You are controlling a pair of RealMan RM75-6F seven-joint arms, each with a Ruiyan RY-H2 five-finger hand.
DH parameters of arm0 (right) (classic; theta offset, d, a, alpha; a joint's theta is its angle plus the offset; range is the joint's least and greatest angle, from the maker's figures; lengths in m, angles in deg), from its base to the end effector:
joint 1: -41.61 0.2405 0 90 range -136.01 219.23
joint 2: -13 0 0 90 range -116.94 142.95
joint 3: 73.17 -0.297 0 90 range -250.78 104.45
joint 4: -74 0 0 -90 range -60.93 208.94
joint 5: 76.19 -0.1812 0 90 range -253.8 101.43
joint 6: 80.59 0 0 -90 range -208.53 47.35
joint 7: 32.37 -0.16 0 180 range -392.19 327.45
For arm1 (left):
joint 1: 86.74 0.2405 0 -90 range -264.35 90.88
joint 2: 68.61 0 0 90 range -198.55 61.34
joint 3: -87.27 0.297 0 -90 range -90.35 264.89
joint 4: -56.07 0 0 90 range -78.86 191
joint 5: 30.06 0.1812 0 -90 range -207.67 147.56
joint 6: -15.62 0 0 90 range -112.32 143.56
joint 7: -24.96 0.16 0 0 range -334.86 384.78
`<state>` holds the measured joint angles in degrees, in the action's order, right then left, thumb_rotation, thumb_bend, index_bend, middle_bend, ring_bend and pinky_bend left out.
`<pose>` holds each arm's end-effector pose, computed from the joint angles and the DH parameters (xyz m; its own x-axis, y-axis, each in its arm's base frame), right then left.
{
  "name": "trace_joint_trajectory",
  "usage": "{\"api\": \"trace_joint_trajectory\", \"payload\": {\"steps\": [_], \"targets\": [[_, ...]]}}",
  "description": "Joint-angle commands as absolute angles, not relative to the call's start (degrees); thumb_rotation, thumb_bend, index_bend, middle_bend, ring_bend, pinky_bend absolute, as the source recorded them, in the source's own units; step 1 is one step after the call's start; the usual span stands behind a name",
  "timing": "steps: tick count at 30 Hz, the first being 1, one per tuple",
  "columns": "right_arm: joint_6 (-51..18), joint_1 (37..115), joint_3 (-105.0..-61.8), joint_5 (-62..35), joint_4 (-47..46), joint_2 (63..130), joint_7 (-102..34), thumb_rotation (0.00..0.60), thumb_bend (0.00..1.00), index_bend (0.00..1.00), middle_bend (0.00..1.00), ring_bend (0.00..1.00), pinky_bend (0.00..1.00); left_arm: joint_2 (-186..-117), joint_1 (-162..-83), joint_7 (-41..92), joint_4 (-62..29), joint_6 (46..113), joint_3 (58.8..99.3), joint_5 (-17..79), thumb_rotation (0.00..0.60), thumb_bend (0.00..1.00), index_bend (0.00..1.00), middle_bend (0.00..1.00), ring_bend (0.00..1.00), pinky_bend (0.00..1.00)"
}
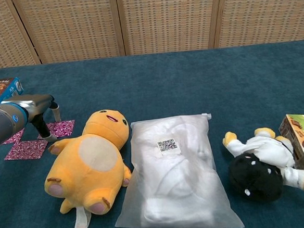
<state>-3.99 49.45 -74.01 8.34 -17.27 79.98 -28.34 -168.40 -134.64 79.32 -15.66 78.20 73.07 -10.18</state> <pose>-0.3421 -0.2067 0.1615 0.4320 -0.1652 0.8866 -0.9013 -0.0438 0.4310 -0.2409 0.4096 -0.0247 0.5722 0.4269 0.7003 0.7374 0.1060 -0.6671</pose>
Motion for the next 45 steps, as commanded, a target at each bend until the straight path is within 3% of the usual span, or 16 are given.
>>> {"api": "trace_joint_trajectory", "payload": {"steps": [1,29,45], "targets": [[-3.98,49.44,-74.00,8.35,-17.28,79.99,-28.33,0.600,0.08,0.00,0.00,0.00,0.00,-168.41,-134.60,79.27,-15.67,78.20,73.07,-10.13,0.600,0.34,0.48,0.00,0.00,0.00],[-3.91,49.41,-73.93,8.47,-17.30,79.98,-28.20,0.600,0.08,0.00,0.00,0.00,0.00,-164.35,-133.86,77.90,-20.60,79.95,72.43,-8.73,0.600,0.34,0.49,0.00,0.00,0.00],[-3.75,49.38,-73.80,8.77,-17.53,80.05,-27.71,0.600,0.08,0.00,0.00,0.00,0.00,-156.16,-129.54,74.10,-26.17,81.13,74.69,-6.45,0.600,0.34,0.49,0.00,0.00,0.00]]}}
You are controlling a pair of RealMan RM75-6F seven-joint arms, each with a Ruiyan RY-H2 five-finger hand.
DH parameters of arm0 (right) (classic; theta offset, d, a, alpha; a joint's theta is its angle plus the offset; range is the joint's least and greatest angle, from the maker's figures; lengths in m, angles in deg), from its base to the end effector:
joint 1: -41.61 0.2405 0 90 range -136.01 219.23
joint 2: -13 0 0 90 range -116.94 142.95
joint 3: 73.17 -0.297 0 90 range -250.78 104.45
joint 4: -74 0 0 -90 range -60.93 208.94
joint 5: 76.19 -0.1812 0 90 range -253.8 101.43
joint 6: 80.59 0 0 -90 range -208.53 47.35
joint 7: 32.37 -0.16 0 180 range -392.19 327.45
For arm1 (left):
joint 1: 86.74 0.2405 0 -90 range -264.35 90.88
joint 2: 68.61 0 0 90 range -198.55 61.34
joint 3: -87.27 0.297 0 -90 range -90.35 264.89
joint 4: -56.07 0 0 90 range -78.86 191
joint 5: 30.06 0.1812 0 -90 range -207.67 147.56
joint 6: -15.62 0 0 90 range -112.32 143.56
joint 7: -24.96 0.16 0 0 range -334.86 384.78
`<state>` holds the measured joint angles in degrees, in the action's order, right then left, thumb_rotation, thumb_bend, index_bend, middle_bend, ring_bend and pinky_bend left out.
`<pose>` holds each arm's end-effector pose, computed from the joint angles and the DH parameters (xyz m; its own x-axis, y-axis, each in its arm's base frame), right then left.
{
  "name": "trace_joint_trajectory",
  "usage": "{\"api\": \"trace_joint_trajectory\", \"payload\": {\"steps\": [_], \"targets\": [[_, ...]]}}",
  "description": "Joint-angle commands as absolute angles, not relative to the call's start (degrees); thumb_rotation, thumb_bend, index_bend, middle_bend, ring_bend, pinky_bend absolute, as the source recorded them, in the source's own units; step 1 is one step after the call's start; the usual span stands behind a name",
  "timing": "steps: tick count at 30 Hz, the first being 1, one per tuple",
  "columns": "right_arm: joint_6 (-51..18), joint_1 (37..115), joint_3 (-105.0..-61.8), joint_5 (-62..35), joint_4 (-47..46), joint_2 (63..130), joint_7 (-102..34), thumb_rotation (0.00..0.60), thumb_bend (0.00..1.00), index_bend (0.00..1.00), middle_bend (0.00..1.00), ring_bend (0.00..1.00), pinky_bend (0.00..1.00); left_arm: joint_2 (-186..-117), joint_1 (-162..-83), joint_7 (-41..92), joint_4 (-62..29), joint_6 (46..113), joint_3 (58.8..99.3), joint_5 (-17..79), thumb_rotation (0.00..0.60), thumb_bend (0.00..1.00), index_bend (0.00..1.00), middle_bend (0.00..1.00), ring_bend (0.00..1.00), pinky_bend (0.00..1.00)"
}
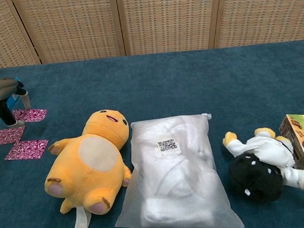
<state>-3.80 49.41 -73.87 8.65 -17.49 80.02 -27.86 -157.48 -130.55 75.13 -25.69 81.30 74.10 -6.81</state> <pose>-0.3407 -0.2059 0.1607 0.4368 -0.1643 0.8844 -0.8992 -0.0501 0.4347 -0.2641 0.4021 0.0434 0.5703 0.3658 0.7355 0.7405 0.1584 -0.6531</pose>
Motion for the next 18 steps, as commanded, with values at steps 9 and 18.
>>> {"api": "trace_joint_trajectory", "payload": {"steps": [9,18], "targets": [[-3.38,49.26,-73.65,9.14,-17.84,80.24,-26.99,0.600,0.08,0.00,0.00,0.00,0.00,-153.72,-126.82,70.48,-24.82,79.22,76.35,-5.56,0.600,0.33,0.49,0.00,0.00,0.00],[-3.26,49.22,-73.65,9.20,-17.91,80.33,-26.75,0.600,0.08,0.00,0.00,0.00,0.00,-153.77,-125.75,68.53,-22.99,78.16,77.18,-4.33,0.600,0.32,0.49,0.00,0.00,0.00]]}}
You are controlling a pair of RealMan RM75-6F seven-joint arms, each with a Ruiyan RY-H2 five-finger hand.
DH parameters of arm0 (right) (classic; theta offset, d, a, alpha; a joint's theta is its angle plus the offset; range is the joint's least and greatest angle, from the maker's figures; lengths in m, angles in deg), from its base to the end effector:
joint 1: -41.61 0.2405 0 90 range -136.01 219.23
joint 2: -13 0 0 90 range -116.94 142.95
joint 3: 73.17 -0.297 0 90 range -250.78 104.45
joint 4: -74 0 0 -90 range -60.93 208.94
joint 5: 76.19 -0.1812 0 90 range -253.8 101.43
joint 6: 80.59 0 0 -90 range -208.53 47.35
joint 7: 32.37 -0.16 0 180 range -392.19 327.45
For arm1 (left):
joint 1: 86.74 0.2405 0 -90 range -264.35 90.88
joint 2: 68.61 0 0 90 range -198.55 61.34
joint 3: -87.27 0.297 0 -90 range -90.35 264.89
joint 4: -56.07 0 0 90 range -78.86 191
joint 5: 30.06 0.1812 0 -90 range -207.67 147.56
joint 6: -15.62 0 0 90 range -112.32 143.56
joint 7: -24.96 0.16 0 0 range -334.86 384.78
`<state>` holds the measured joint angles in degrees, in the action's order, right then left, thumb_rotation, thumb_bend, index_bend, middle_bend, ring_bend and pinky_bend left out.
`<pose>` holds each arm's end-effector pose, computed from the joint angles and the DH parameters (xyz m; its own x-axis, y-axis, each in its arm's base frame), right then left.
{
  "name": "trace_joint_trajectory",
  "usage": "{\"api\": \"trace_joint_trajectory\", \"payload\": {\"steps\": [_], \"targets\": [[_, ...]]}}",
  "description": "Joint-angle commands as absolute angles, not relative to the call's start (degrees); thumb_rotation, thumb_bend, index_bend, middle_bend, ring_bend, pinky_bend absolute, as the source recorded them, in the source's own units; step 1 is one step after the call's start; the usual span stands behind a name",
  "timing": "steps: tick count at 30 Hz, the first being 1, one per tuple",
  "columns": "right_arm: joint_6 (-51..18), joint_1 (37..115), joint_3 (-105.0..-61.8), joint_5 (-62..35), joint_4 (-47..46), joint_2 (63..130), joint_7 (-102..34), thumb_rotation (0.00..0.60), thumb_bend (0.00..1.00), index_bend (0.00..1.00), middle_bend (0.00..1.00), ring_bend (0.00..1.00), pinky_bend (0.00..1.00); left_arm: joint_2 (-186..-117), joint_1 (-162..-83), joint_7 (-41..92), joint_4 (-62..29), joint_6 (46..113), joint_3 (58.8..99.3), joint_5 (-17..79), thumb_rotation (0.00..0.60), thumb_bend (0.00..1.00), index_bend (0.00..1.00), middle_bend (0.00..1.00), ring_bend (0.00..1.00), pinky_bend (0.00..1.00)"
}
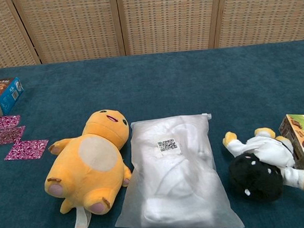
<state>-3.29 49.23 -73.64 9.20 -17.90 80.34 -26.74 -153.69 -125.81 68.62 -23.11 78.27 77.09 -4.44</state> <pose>-0.3379 -0.2040 0.1582 0.4450 -0.1604 0.8810 -0.8954 -0.0603 0.4413 -0.3149 0.3850 0.0699 0.5478 0.3829 0.7438 0.7243 0.2278 -0.6507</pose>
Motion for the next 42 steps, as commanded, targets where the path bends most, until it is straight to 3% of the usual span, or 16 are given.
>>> {"api": "trace_joint_trajectory", "payload": {"steps": [1,34,42], "targets": [[-3.23,49.21,-73.65,9.21,-17.93,80.31,-26.77,0.600,0.08,0.00,0.00,0.00,0.00,-153.86,-125.73,68.51,-22.86,78.07,77.24,-4.30,0.600,0.31,0.49,0.00,0.00,0.00],[-3.07,49.16,-73.69,9.39,-17.84,80.33,-26.94,0.600,0.08,0.00,0.00,0.00,0.00,-155.29,-125.00,67.99,-18.60,76.58,77.35,-3.74,0.600,0.24,0.49,0.00,0.00,0.00],[-2.87,49.11,-73.77,9.42,-17.82,80.37,-27.02,0.600,0.08,0.00,0.00,0.00,0.00,-155.50,-125.08,67.89,-18.85,76.42,77.33,-2.89,0.600,0.21,0.45,0.00,0.00,0.00]]}}
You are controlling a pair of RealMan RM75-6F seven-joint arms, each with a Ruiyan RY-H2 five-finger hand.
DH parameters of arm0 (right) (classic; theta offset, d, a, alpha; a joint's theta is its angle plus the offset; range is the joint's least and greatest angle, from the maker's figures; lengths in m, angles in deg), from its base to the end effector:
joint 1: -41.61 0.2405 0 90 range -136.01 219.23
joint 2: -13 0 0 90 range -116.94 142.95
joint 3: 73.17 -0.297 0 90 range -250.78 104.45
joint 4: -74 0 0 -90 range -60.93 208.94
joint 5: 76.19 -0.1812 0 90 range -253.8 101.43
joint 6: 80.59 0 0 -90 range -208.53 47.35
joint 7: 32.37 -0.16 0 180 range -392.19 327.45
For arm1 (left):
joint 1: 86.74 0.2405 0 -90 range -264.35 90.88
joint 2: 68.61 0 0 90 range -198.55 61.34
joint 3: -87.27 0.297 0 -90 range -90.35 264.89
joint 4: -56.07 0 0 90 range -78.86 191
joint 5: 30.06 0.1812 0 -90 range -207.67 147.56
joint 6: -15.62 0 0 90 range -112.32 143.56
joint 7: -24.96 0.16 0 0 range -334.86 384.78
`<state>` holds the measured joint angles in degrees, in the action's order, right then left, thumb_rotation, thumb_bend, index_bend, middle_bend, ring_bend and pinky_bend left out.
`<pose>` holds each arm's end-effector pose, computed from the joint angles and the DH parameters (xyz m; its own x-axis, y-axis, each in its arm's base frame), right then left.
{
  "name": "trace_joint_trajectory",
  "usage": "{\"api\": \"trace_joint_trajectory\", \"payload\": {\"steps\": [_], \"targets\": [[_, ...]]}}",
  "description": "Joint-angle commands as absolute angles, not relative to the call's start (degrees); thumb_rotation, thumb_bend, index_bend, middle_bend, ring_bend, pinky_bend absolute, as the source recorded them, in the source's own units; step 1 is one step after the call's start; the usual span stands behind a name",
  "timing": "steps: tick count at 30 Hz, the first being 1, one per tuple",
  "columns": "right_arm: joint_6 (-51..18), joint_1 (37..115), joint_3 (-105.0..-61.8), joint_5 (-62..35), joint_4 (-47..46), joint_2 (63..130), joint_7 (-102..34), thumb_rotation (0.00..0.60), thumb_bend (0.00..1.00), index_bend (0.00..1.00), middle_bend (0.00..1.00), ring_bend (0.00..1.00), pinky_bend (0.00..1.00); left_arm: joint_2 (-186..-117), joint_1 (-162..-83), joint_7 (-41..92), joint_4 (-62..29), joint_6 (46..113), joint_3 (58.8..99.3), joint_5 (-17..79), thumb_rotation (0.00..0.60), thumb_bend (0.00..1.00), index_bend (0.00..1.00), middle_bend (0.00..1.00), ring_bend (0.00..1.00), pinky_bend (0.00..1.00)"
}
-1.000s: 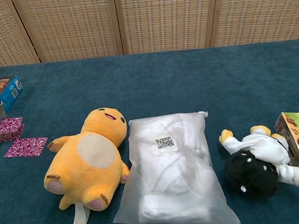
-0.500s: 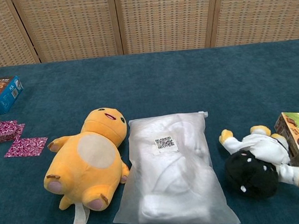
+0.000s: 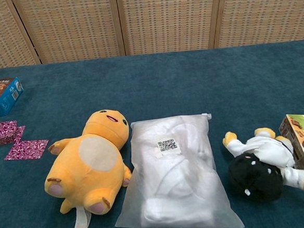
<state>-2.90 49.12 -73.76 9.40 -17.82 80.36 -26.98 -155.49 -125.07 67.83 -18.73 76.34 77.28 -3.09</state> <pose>-0.3375 -0.2039 0.1593 0.4426 -0.1523 0.8837 -0.8966 -0.0605 0.4386 -0.3265 0.3858 0.0637 0.5578 0.3873 0.7341 0.7124 0.2305 -0.6629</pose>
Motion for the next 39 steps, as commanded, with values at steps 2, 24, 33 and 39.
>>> {"api": "trace_joint_trajectory", "payload": {"steps": [2,24,33,39], "targets": [[-2.83,49.11,-73.78,9.43,-17.79,80.37,-27.07,0.600,0.08,0.00,0.00,0.00,0.00,-155.50,-125.05,67.89,-18.89,76.56,77.32,-2.73,0.600,0.21,0.45,0.00,0.00,0.00],[-2.83,49.08,-73.82,9.32,-17.74,80.47,-26.83,0.600,0.08,0.00,0.00,0.00,0.00,-156.14,-124.97,68.01,-17.65,76.30,77.11,-2.37,0.600,0.18,0.35,0.00,0.00,0.00],[-2.81,49.09,-73.87,9.32,-17.68,80.50,-26.88,0.600,0.08,0.00,0.00,0.00,0.00,-156.34,-124.93,68.02,-17.63,76.59,76.88,-2.02,0.600,0.18,0.33,0.00,0.00,0.00],[-2.89,49.12,-73.85,9.31,-17.68,80.51,-26.85,0.600,0.08,0.00,0.00,0.00,0.00,-155.56,-124.55,67.34,-19.71,76.93,77.20,-0.30,0.600,0.18,0.33,0.00,0.00,0.00]]}}
